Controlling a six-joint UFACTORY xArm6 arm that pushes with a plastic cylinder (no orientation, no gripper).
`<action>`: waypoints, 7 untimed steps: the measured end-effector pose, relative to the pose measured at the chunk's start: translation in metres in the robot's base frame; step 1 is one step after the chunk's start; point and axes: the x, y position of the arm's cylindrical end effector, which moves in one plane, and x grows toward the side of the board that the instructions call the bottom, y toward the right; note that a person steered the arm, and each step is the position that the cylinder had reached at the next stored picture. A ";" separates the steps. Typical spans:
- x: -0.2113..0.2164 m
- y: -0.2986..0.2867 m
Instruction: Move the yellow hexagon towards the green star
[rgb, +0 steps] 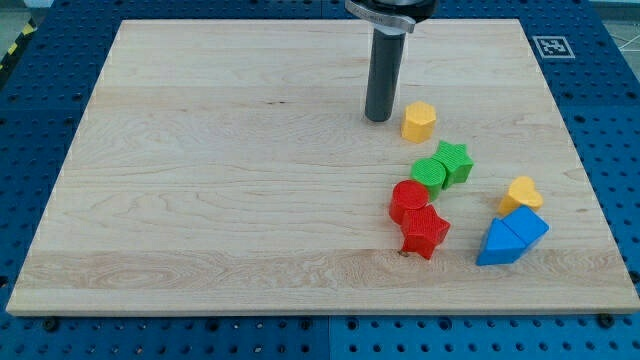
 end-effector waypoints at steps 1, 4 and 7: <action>0.000 0.023; 0.006 0.069; 0.006 0.059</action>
